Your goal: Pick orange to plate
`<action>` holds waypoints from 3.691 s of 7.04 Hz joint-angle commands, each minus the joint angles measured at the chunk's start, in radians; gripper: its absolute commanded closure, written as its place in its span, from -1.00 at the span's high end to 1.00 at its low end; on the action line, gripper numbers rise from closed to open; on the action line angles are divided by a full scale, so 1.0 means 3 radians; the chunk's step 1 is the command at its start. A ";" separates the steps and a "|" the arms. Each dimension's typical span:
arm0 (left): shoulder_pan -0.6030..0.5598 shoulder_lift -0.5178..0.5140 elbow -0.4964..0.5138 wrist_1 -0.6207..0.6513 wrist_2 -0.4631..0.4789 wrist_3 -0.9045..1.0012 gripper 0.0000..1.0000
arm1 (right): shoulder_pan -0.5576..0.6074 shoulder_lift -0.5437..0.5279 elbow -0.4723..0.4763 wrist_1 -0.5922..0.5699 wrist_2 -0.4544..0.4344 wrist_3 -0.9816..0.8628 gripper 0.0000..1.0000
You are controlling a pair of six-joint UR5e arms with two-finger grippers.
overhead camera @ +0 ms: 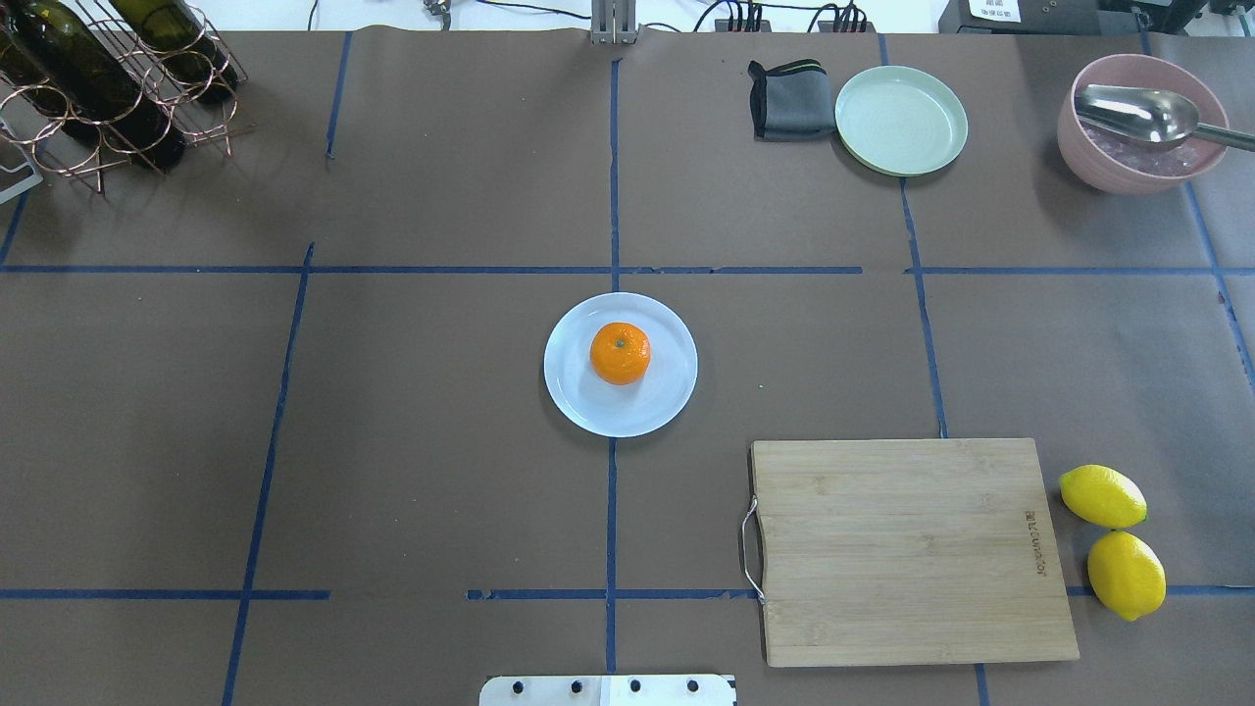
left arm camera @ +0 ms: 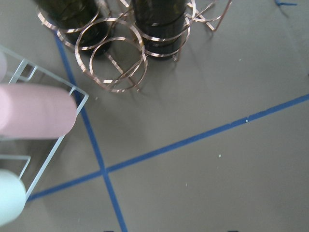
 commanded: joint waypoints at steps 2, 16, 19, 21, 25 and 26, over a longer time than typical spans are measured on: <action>-0.0002 0.0143 0.0004 0.0085 -0.0086 0.0021 1.00 | -0.0128 -0.0116 0.0068 -0.0004 -0.0225 -0.0408 1.00; -0.0120 0.0425 0.0259 -0.0114 -0.0228 -0.0060 1.00 | -0.0148 -0.0136 0.0001 0.0001 -0.0057 -0.0354 1.00; -0.0120 0.0424 0.0264 -0.0135 -0.0245 -0.0239 1.00 | -0.0062 -0.0147 0.0047 0.0006 -0.0062 -0.0359 1.00; -0.0114 0.0419 0.0260 -0.0140 -0.0245 -0.0306 1.00 | 0.0030 -0.0081 0.0159 -0.0262 -0.0052 -0.0420 1.00; -0.0114 0.0424 0.0285 -0.0262 -0.0235 -0.0291 1.00 | 0.0031 -0.0116 0.0267 -0.0336 -0.0098 -0.0441 1.00; -0.0114 0.0419 0.0280 -0.0263 -0.0235 -0.0296 1.00 | 0.0021 -0.0101 0.0257 -0.0346 -0.0087 -0.0471 1.00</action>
